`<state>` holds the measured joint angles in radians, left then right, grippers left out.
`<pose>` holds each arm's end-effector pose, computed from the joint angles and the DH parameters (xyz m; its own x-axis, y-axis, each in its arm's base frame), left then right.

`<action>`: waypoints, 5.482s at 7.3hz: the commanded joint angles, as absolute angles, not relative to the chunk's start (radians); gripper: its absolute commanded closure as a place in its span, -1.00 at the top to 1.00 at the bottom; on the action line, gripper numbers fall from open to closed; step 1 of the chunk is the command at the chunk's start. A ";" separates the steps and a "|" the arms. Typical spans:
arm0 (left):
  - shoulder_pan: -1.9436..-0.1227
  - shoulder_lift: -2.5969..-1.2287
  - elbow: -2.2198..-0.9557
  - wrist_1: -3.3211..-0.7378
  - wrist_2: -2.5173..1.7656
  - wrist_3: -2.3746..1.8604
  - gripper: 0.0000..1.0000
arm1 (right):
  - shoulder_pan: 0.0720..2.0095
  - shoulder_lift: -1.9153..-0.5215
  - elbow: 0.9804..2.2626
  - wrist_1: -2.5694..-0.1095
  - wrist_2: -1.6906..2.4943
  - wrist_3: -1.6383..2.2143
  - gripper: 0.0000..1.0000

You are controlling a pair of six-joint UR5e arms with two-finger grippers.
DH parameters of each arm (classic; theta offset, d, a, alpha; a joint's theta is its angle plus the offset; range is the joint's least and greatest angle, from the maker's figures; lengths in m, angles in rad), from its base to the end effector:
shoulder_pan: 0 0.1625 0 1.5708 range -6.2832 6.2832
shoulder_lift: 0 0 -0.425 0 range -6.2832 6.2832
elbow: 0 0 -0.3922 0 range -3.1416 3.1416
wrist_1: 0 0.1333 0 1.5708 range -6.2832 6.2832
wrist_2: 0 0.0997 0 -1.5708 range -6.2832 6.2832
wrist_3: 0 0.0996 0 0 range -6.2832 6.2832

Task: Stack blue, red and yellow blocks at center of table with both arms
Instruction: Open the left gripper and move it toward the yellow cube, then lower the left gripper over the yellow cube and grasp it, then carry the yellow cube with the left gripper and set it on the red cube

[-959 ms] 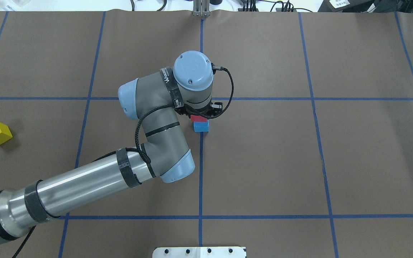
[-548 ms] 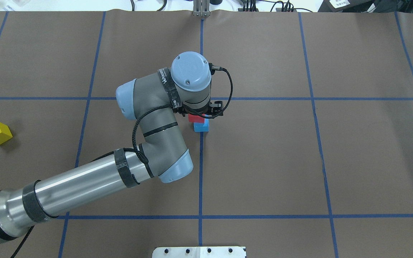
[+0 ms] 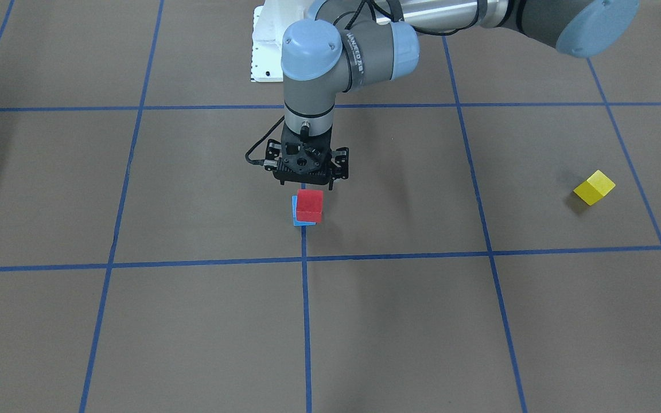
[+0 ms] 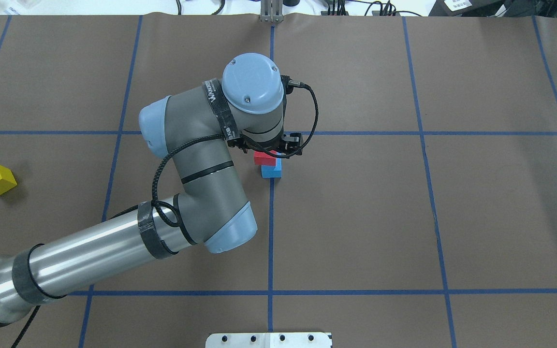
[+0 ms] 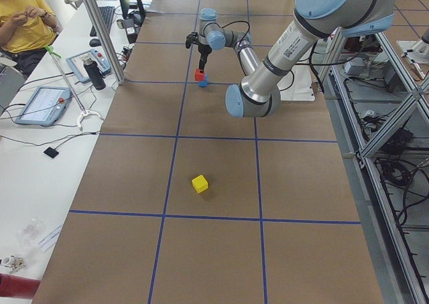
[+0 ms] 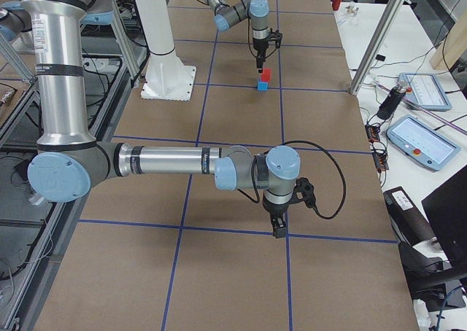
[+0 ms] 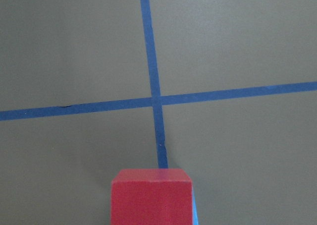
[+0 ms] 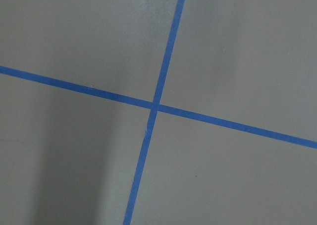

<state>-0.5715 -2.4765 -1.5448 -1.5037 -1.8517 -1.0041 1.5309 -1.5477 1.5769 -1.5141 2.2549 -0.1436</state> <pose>0.5505 -0.4797 0.1160 0.6760 0.1785 -0.7149 -0.0149 0.9733 0.2290 0.0500 -0.5102 0.6443 0.7586 -0.2267 0.6109 0.1498 0.9731 0.1750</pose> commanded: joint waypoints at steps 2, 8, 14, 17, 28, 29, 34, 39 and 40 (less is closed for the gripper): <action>-0.746 -2.138 -1.863 -1.451 -1.974 -0.614 1.00 | 1.531 -1.549 1.577 -1.514 2.255 -0.143 1.00; -1.071 -1.502 -1.844 -1.890 -2.171 -0.009 1.00 | 1.531 -1.546 1.577 -1.513 2.255 -0.144 1.00; -1.066 -1.471 -1.582 -2.278 -2.174 -0.009 1.00 | 1.531 -1.546 1.580 -1.513 2.255 -0.144 1.00; -1.060 -1.474 -1.562 -2.278 -2.172 -0.011 1.00 | 1.531 -1.546 1.578 -1.513 2.255 -0.144 1.00; -1.006 -1.509 -1.647 -2.208 -2.267 -0.091 -1.00 | 1.531 -1.548 1.578 -1.513 2.255 -0.144 1.00; -1.008 -1.546 -1.736 -2.089 -2.267 -0.183 -1.00 | 1.531 -1.548 1.578 -1.513 2.256 -0.144 1.00; -0.903 -2.062 -1.833 -1.564 -2.171 -0.664 -1.00 | 1.531 -1.554 1.578 -1.513 2.258 -0.143 1.00; -0.651 -2.463 -1.604 -1.459 -1.979 -1.102 -1.00 | 1.531 -1.549 1.578 -1.514 2.258 -0.141 1.00; -0.637 -2.509 -1.539 -1.465 -1.971 -1.111 -0.88 | 1.531 -1.549 1.577 -1.514 2.258 -0.141 1.00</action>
<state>-0.6598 -2.4289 -1.6327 -1.4608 -1.9899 -1.0786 1.5309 -1.5496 1.5781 -1.5140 2.2580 -0.1413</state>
